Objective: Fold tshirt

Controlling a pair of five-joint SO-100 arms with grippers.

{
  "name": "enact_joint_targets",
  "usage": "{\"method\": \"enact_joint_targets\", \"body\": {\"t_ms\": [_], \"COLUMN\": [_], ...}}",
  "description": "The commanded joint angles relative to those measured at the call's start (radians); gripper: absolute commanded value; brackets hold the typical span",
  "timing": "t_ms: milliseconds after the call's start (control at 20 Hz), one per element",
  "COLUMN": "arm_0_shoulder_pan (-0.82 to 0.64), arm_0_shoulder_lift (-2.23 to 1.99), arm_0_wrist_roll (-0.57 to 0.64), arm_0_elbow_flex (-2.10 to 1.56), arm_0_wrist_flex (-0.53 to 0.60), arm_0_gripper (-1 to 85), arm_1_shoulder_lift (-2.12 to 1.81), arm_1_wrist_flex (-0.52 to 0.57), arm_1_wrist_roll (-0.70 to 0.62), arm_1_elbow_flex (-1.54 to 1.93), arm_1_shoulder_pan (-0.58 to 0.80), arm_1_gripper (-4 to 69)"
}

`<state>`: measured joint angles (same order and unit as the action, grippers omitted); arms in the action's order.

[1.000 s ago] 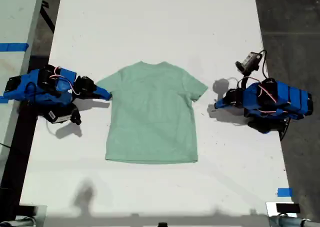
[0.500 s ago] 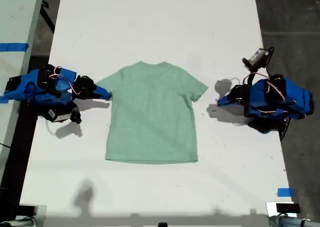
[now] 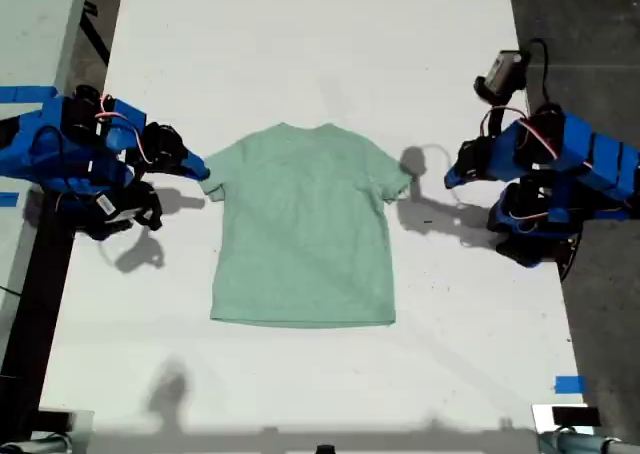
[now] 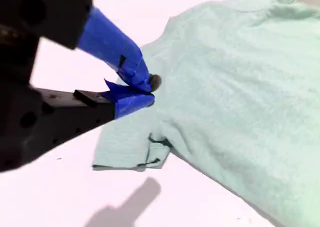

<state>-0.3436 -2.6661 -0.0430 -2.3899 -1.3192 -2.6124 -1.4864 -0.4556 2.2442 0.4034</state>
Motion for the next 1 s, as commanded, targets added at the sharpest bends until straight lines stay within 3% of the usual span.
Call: {"method": "enact_joint_targets", "body": {"t_ms": [0, 300, 950], "arm_0_shoulder_pan": [-0.069, -0.192, -0.356], "arm_0_shoulder_lift": [0.176, 0.532, 0.572], "arm_0_wrist_roll": [0.112, 0.336, 0.453], "arm_0_elbow_flex": [0.253, 0.657, 0.709], "arm_0_wrist_flex": [-0.109, -0.337, -0.337], "arm_0_gripper": [0.1, 0.1, 0.1], "arm_1_shoulder_lift": [0.181, 0.509, 0.742], "arm_1_wrist_flex": [-0.087, -0.175, -0.183], "arm_1_wrist_roll": [-0.091, -0.232, -0.376], "arm_1_elbow_flex": [-0.245, -0.575, -0.839], "arm_1_shoulder_pan": [0.049, 0.100, 0.190], "arm_1_gripper": [-1.2, -1.2, -1.2]}}
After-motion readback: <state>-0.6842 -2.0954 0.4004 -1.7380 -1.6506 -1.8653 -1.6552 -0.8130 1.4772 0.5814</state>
